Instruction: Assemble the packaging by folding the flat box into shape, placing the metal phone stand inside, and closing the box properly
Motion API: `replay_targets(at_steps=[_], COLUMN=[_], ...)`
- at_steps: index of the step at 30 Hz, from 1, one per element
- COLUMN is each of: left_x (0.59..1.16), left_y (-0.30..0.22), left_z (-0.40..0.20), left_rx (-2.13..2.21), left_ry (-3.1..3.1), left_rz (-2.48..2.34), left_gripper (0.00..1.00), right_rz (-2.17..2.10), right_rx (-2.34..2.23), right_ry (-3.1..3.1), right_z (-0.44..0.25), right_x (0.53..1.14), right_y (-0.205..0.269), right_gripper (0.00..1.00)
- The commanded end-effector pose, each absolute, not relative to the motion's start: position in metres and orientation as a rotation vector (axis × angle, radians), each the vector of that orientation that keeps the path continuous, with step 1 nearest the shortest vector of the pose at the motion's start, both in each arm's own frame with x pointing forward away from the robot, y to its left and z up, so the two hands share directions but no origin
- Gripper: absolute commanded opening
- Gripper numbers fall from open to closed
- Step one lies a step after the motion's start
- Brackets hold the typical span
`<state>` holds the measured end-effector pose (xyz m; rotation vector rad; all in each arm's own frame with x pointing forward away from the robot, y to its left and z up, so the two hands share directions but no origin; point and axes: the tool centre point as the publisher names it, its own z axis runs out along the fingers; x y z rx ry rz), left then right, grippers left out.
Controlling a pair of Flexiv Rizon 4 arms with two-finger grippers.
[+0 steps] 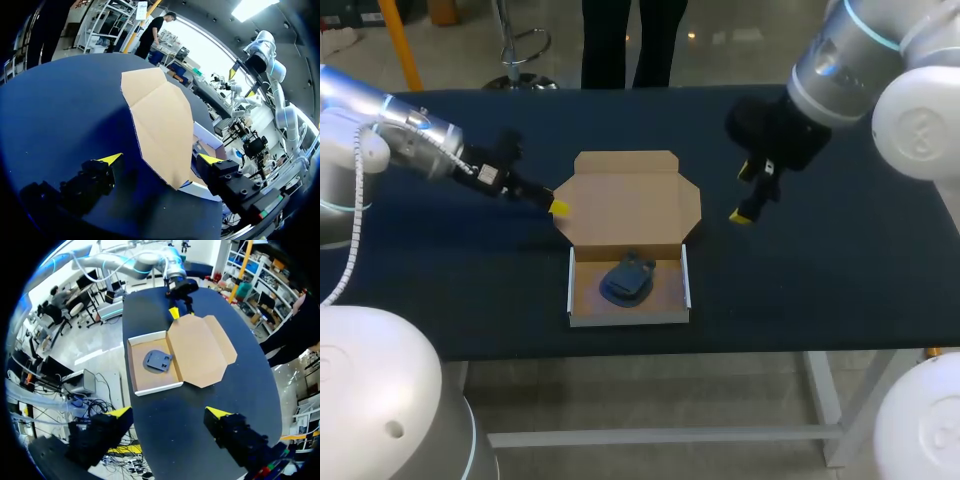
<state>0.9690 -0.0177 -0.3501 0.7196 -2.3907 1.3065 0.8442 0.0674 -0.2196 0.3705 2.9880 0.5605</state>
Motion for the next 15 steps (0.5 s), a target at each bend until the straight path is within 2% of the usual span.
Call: replay_targets(at_steps=[1,5,15], left_x=[0.971,0.966,0.954], left_y=[-0.027,-0.038,-0.054], left_z=[-0.353,-0.351,-0.348], left_rx=[0.667,0.653,0.561], left_ry=[-2.352,-2.355,-2.347], left_rz=[1.311,1.320,1.385], left_gripper=[1.00,0.99,0.87], right_rz=[0.548,0.543,0.541], right_rx=[0.370,0.368,0.355], right_ry=[3.001,3.003,3.007], right_z=[-0.218,-0.217,-0.216], right_x=[0.848,0.850,0.852], right_y=[0.069,0.069,0.070], right_gripper=[1.00,1.00,1.00])
